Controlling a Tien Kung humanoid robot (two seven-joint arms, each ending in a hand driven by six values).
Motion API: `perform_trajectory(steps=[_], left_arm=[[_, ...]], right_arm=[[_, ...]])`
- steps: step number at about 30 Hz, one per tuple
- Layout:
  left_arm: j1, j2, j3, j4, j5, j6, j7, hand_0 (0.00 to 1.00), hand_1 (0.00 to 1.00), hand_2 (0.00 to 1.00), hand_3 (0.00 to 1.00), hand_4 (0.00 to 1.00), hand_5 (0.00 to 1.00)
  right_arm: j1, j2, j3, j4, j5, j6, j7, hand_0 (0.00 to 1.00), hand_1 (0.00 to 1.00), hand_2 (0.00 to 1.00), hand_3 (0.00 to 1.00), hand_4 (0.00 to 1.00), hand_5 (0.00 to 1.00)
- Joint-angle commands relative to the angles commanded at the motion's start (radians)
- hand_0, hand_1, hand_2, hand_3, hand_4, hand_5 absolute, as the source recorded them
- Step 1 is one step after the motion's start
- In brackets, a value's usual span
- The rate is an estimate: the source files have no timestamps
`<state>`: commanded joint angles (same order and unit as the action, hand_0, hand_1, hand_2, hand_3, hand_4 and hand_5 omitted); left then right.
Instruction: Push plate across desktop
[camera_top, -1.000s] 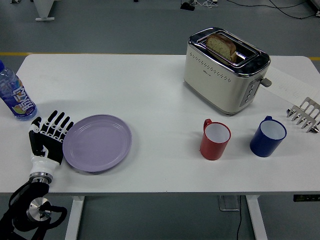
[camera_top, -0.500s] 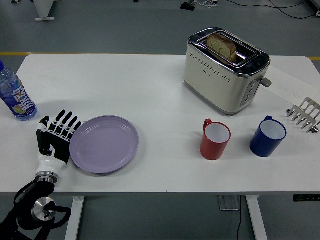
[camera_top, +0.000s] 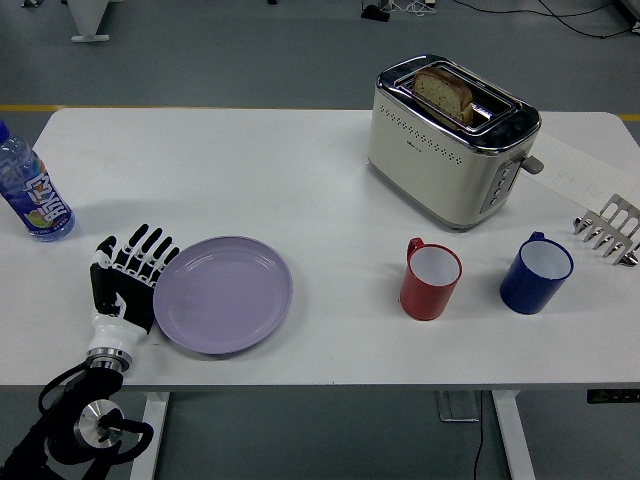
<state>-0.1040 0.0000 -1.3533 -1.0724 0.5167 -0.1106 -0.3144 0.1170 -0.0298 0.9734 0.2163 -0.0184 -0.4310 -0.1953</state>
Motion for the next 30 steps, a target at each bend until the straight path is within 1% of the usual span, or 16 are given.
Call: perform_trajectory(steps=[17, 30], left_arm=[[-0.003, 0.000, 0.066, -0.010, -0.021, -0.001, -0.001, 0.737, 0.735, 0.692, 0.648, 0.501, 0.998], [-0.023, 0.000, 0.122, -0.016, -0.037, -0.002, -0.002, 0.737, 0.735, 0.692, 0.647, 0.500, 0.998]], right_arm=[[-0.002, -0.001, 0.000, 0.000, -0.004, 0.000, -0.001, 0.551, 0.461, 0.578, 0.579, 0.308, 0.446], [0.007, -0.004, -0.002, -0.001, -0.004, 0.003, 0.001, 0.551, 0.461, 0.578, 0.580, 0.309, 0.446]])
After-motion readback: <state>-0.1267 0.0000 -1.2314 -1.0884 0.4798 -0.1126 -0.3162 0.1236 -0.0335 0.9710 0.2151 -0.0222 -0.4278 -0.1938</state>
